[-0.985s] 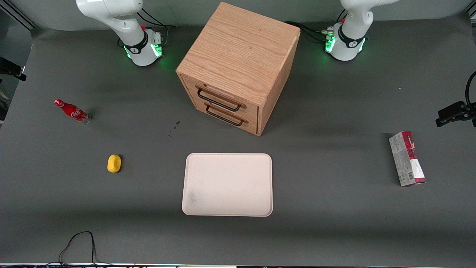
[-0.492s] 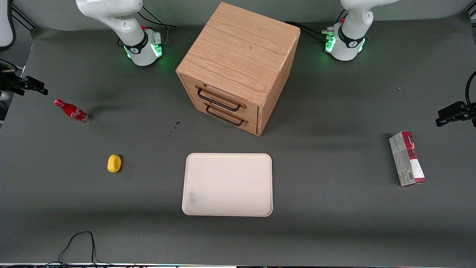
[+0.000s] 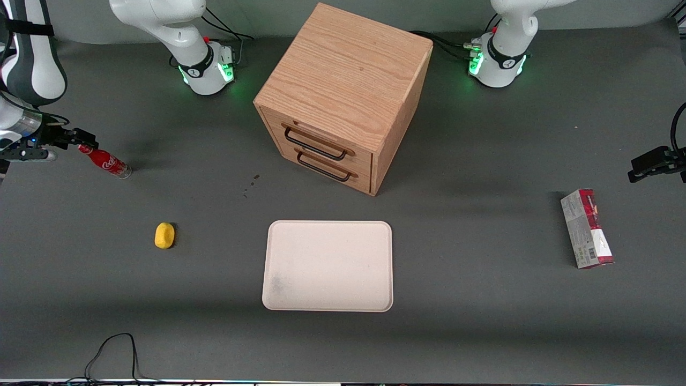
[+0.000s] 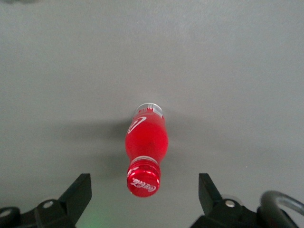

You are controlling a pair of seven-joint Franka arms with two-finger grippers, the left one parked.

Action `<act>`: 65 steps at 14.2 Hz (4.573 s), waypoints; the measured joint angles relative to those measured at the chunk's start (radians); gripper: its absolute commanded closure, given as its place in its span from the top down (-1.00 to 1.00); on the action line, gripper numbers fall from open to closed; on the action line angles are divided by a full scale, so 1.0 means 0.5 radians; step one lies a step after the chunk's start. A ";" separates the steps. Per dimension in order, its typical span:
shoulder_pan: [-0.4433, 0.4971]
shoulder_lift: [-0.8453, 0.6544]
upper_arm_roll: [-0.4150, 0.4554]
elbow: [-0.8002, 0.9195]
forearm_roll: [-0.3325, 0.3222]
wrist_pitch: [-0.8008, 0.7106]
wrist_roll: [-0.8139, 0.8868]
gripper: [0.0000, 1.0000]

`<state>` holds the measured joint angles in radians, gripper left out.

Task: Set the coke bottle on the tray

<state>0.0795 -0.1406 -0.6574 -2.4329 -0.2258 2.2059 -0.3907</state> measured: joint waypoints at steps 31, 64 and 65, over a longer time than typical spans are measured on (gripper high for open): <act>0.004 0.099 -0.002 -0.006 0.051 0.059 -0.215 -1.00; 0.561 1.295 0.671 3.179 0.725 -1.806 0.194 -1.00; 0.564 1.319 0.746 3.203 0.725 -1.785 0.259 -1.00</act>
<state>0.3615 0.5191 -0.2845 -0.8314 0.1370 1.3135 -0.2613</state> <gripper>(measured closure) 0.687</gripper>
